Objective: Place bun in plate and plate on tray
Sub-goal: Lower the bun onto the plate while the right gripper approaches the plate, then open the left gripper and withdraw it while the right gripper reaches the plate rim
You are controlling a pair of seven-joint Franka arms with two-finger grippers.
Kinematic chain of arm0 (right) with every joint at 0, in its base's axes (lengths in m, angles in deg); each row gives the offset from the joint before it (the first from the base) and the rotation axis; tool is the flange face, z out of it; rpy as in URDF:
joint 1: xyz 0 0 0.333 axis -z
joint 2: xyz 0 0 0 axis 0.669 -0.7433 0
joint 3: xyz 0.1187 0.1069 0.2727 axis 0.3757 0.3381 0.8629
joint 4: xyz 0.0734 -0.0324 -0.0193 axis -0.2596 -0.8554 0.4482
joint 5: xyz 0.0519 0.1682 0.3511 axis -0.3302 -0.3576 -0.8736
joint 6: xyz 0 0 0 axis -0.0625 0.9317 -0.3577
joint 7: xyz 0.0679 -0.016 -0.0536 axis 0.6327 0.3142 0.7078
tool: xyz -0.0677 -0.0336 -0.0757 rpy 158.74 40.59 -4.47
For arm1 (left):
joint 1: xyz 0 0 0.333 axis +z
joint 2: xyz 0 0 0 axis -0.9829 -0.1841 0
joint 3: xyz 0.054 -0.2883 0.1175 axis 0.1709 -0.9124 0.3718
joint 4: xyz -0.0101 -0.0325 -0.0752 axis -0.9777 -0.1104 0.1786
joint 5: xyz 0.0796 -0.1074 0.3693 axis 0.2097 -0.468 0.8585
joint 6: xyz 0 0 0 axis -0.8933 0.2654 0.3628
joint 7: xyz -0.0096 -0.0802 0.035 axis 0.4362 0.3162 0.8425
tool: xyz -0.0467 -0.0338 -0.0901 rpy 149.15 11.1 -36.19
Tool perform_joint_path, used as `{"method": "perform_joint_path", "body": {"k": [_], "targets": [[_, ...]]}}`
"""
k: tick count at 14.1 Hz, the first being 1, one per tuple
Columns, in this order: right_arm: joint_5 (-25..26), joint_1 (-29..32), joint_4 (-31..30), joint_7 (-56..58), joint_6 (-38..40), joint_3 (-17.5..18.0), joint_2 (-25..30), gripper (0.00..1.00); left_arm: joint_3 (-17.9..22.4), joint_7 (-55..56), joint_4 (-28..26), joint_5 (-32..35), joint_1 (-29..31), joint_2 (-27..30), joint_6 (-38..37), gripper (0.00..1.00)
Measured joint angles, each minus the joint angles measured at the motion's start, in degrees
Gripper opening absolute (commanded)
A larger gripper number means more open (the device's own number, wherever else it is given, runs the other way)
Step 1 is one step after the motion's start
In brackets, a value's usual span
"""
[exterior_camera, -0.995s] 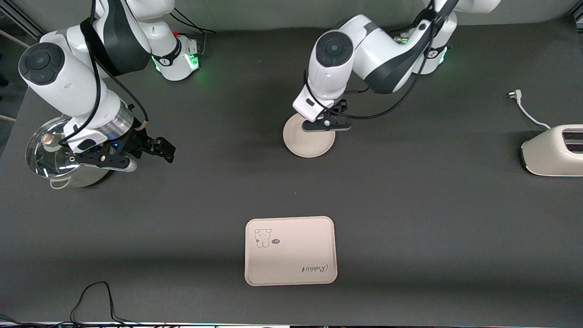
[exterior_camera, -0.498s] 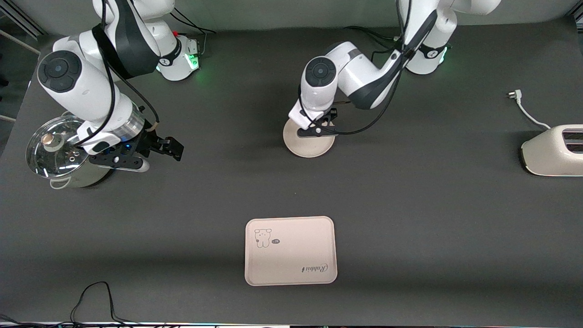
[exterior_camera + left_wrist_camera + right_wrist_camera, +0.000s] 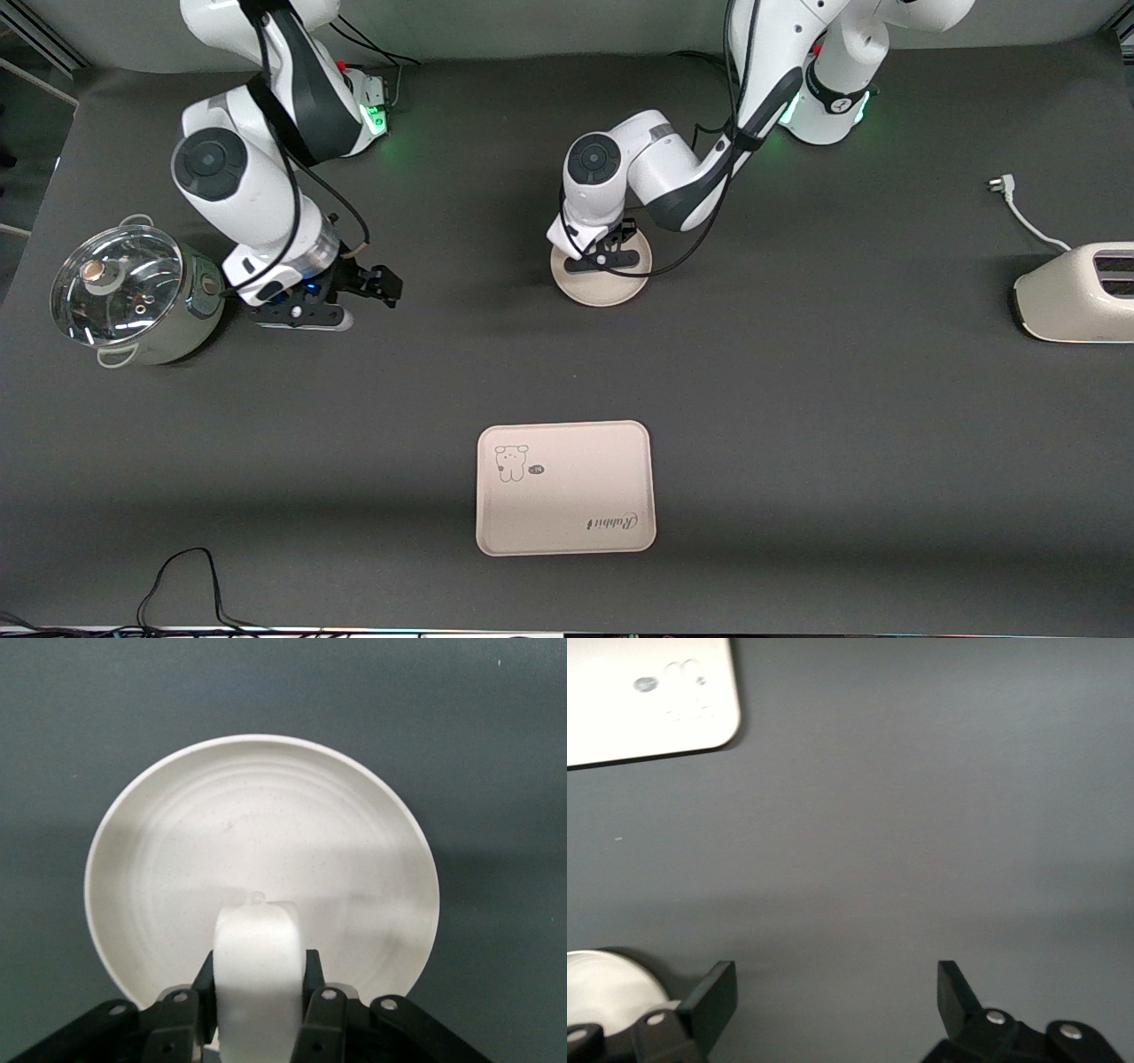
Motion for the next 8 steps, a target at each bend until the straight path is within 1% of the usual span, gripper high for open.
{"method": "perform_joint_path", "body": {"k": [1,3,4,5,6,8], "targets": [[-1.56,-0.66,-0.26,0.03,-1.29,0.02,-0.94,1.00,0.19,0.23,0.00,1.21,0.00,-0.76,0.47,0.50],[-2.82,-2.57,-0.84,0.11,-5.72,0.06,-3.24,1.00,0.70,0.62,0.03,2.90,0.02,-2.28,1.11,0.70],[-3.66,-3.97,-1.21,0.09,-9.10,0.09,-4.62,1.00,0.92,0.72,0.06,3.16,0.04,-2.79,1.32,1.00],[-6.15,-5.15,-1.71,0.10,-12.97,0.13,-6.00,1.00,1.06,0.97,0.07,3.22,0.04,-3.03,1.57,1.00],[-10.30,-6.19,-2.21,0.82,-16.90,0.18,-7.29,1.00,1.09,1.43,0.13,3.26,0.05,-3.08,1.80,1.00],[-22.01,-8.19,-2.51,6.60,-22.10,0.19,-9.36,1.00,1.11,2.07,0.75,3.34,0.27,-2.95,1.83,1.00]]}}
